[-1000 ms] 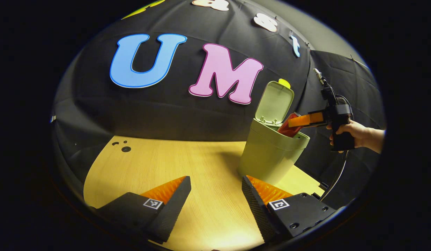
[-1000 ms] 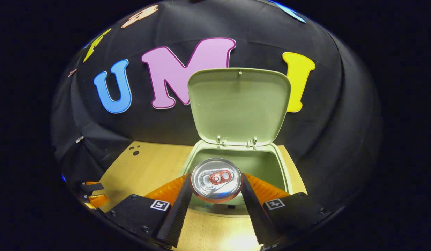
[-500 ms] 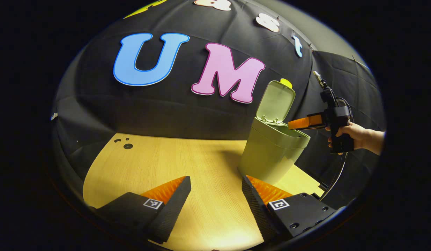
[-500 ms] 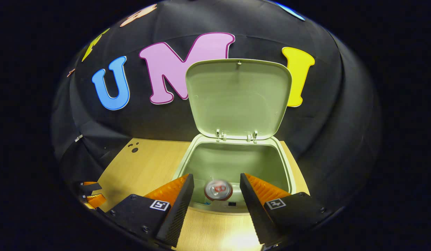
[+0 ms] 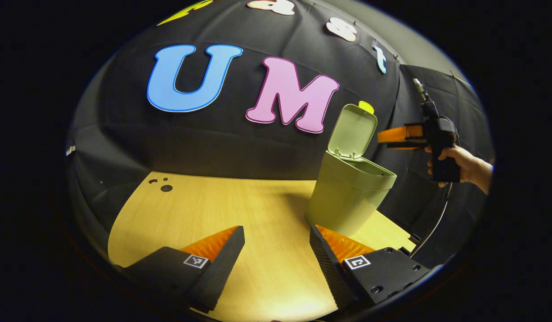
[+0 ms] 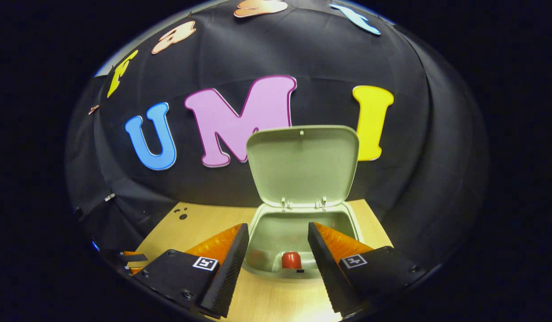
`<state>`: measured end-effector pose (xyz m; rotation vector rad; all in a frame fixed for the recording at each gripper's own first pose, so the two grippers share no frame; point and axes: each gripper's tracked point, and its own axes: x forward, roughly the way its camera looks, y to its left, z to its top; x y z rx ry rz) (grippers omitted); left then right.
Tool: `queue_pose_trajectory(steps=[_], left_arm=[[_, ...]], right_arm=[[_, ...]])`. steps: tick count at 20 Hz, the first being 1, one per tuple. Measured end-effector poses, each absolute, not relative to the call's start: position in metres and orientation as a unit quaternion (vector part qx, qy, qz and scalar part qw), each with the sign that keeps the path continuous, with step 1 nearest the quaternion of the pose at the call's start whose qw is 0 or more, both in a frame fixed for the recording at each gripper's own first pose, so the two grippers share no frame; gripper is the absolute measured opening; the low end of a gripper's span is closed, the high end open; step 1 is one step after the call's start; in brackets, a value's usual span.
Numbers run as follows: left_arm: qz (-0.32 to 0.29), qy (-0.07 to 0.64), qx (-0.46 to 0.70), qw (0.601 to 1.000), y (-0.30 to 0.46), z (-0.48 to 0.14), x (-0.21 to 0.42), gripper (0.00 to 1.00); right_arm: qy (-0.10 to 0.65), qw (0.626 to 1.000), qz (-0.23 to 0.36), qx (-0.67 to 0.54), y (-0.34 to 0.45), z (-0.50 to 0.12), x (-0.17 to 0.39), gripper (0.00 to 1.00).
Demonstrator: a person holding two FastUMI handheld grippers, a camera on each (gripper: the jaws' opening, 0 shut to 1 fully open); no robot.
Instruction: Press the lid of the desktop garbage bin to open it, pick up the crumpled paper on the desktop and throw it into the bin, then pick up the pop can on the desktop and drop it into the bin, and finally close the garbage bin lid.
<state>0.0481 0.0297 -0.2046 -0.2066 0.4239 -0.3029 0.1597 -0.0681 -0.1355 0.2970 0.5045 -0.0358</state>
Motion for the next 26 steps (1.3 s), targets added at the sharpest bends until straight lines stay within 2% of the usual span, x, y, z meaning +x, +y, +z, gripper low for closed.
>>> queue_pose_trajectory(steps=[6, 11, 21, 26], left_arm=[[-0.153, 0.211, -0.103, 0.960, 0.026, -0.205, 0.044, 0.95], [-0.157, 0.193, -0.116, 0.962, 0.024, -0.194, 0.039, 0.95], [-0.147, 0.195, -0.128, 0.961, 0.025, -0.197, 0.028, 0.95], [-0.141, 0.195, -0.130, 0.962, 0.027, -0.198, 0.029, 0.95]], right_arm=[[0.182, 0.976, -0.040, 0.108, -0.098, -0.070, 0.202, 0.86], [0.157, 0.982, -0.048, 0.096, -0.113, -0.043, 0.240, 0.97], [0.189, 0.976, -0.071, 0.080, -0.132, -0.074, 0.311, 0.96], [0.220, 0.970, -0.067, 0.082, -0.131, -0.097, 0.320, 0.97]])
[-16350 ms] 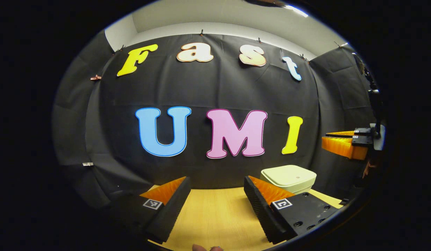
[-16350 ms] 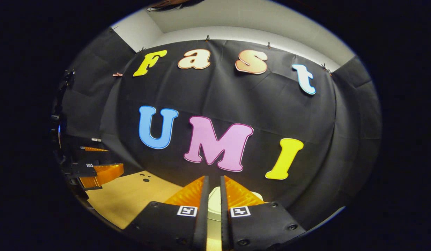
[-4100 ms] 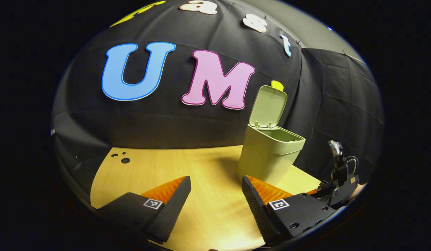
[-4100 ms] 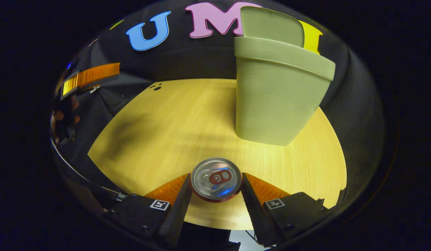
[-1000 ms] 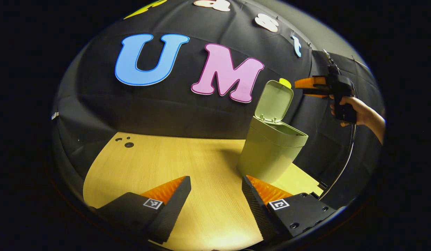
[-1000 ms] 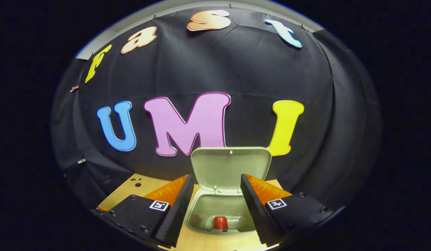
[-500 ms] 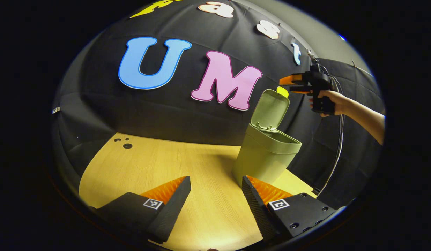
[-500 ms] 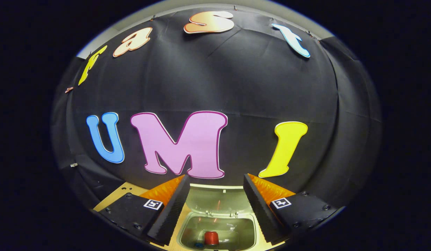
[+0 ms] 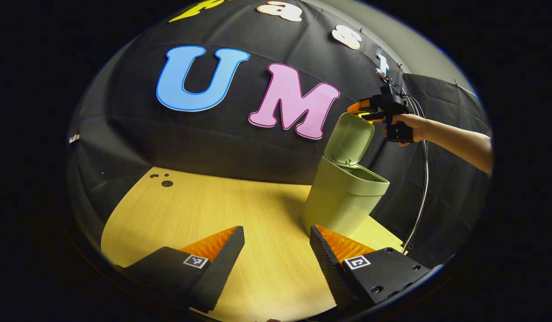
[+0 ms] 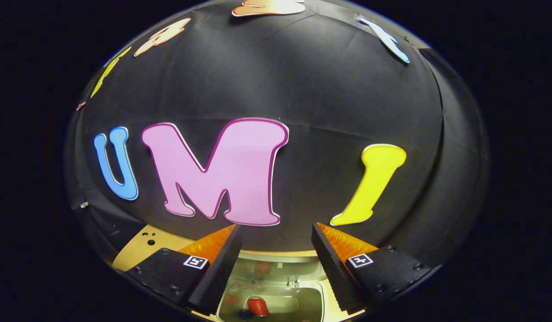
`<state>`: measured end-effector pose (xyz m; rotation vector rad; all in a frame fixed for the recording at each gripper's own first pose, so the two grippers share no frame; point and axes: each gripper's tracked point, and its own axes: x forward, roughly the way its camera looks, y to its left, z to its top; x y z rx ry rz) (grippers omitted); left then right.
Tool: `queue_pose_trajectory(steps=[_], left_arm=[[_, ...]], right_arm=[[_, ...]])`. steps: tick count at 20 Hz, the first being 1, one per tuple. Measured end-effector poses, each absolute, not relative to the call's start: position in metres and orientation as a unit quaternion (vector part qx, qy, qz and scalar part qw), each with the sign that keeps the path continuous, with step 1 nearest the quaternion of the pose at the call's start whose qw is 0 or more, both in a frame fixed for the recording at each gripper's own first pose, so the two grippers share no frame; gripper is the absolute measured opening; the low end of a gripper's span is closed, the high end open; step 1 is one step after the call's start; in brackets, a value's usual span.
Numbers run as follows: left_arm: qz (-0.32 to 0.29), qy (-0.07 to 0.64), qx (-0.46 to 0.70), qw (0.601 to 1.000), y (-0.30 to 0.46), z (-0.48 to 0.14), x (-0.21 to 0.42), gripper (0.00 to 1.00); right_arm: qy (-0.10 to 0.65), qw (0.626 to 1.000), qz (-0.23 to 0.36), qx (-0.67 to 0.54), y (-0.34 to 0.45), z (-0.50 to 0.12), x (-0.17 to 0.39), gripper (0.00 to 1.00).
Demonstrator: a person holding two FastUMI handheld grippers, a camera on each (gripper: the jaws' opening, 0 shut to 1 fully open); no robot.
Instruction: Press the lid of the desktop garbage bin to open it, pick up the crumpled paper on the desktop and throw it into the bin, then pick up the pop can on the desktop and drop it into the bin, and finally close the garbage bin lid.
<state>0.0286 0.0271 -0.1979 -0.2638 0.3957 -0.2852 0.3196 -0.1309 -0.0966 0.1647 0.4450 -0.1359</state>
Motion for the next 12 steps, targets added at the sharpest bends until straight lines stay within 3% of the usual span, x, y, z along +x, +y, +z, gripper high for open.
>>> queue_pose_trajectory(steps=[12], left_arm=[[-0.156, 0.192, -0.113, 0.962, 0.016, -0.195, 0.036, 0.95]], right_arm=[[0.227, 0.968, -0.041, 0.103, -0.110, -0.112, 0.234, 0.96]])
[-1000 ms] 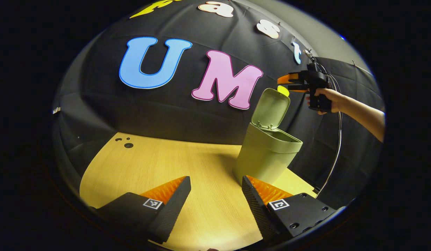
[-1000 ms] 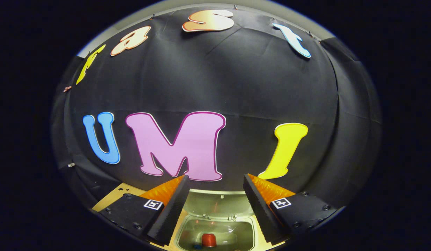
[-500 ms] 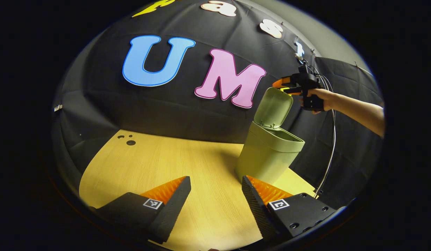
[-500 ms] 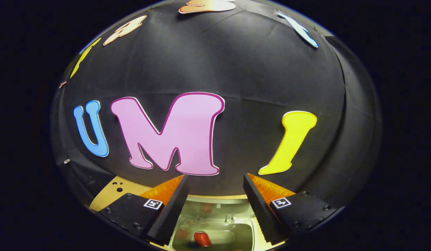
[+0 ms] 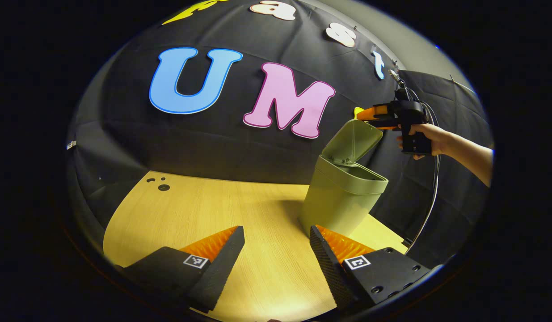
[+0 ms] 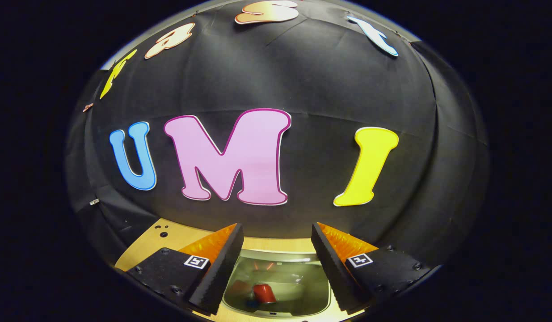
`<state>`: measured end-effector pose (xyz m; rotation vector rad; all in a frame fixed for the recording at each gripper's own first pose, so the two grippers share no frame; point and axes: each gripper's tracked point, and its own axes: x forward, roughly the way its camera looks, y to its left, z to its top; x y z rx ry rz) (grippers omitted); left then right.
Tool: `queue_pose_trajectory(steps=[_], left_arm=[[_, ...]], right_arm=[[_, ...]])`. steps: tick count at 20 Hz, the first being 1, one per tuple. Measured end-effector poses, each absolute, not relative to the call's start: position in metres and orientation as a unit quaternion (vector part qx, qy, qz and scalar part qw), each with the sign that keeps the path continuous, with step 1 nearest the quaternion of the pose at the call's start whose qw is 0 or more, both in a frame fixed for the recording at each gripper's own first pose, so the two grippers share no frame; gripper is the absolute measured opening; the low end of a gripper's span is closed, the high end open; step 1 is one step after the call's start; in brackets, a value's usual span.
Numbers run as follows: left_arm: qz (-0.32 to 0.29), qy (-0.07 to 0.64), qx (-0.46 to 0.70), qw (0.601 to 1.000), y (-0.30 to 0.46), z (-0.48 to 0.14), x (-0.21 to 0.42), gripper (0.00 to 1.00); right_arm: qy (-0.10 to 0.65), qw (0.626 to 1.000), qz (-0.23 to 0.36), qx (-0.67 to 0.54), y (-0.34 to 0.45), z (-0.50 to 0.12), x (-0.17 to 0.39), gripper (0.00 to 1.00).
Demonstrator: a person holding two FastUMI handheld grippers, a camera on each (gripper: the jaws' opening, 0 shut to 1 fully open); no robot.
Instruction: Press the lid of the desktop garbage bin to open it, pick up the crumpled paper on the desktop and throw it into the bin, then pick up the pop can on the desktop and drop it into the bin, and finally close the garbage bin lid.
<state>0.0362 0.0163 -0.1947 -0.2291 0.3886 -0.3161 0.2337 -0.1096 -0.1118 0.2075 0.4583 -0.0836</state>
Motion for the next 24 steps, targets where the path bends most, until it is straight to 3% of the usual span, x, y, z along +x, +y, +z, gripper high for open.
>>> queue_pose_trajectory(steps=[8, 24], left_arm=[[-0.172, 0.196, -0.101, 0.960, 0.003, -0.193, 0.029, 0.95], [-0.179, 0.207, -0.097, 0.957, -0.002, -0.193, 0.020, 0.95]], right_arm=[[0.266, 0.957, -0.028, 0.112, -0.085, -0.157, 0.183, 0.96], [0.299, 0.948, -0.018, 0.106, -0.059, -0.206, 0.135, 0.96]])
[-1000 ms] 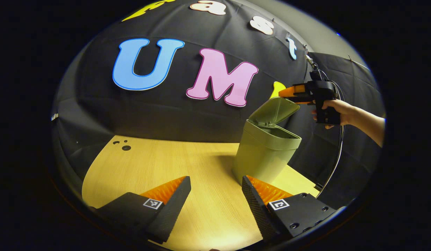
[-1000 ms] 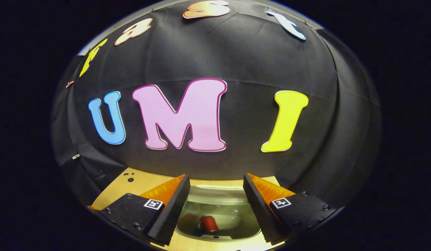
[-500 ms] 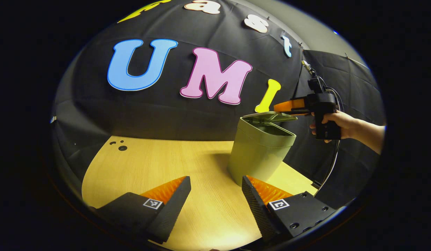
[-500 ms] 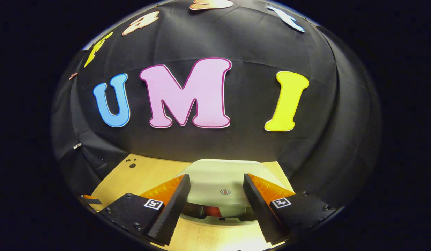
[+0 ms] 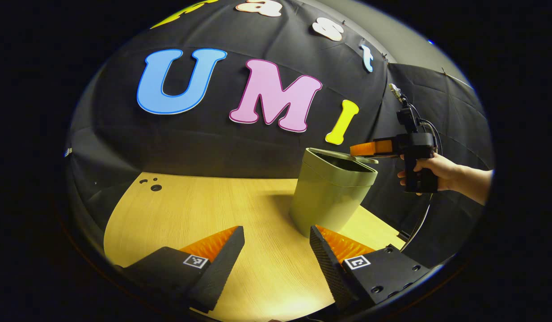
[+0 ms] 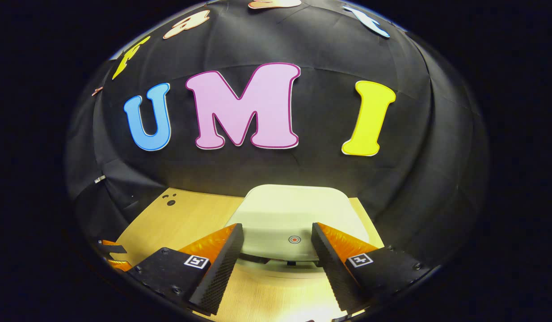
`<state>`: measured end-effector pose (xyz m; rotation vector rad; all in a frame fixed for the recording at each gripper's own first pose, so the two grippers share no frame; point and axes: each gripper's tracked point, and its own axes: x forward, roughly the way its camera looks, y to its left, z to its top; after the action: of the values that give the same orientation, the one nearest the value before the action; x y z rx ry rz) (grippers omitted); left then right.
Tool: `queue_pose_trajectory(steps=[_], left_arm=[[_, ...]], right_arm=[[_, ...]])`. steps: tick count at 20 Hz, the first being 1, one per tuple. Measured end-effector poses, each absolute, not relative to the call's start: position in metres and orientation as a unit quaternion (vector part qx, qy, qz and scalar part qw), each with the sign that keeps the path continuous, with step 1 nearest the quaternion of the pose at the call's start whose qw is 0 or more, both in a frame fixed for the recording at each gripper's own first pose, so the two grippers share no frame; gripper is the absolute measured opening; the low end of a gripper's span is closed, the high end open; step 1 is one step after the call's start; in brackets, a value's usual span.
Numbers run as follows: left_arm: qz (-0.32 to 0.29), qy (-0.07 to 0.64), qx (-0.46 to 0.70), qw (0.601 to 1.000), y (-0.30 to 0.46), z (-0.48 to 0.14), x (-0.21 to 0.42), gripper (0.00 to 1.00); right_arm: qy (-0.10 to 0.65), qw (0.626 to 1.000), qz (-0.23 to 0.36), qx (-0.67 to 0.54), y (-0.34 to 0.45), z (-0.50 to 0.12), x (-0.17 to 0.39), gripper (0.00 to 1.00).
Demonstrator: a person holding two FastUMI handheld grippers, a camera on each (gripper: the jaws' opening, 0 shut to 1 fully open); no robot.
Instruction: Press the lid of the desktop garbage bin to open it, pick up the crumpled paper on the desktop and throw it into the bin, then pick up the pop can on the desktop and drop it into the bin, and finally close the garbage bin lid.
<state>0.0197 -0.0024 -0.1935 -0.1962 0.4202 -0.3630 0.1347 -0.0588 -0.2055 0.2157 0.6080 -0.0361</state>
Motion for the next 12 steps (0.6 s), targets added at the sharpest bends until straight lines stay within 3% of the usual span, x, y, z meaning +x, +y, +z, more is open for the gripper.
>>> queue_pose_trajectory(steps=[12], left_arm=[[-0.173, 0.213, -0.103, 0.956, -0.004, -0.198, 0.015, 0.95]], right_arm=[[0.318, 0.941, -0.022, 0.115, -0.054, -0.228, 0.121, 0.98]])
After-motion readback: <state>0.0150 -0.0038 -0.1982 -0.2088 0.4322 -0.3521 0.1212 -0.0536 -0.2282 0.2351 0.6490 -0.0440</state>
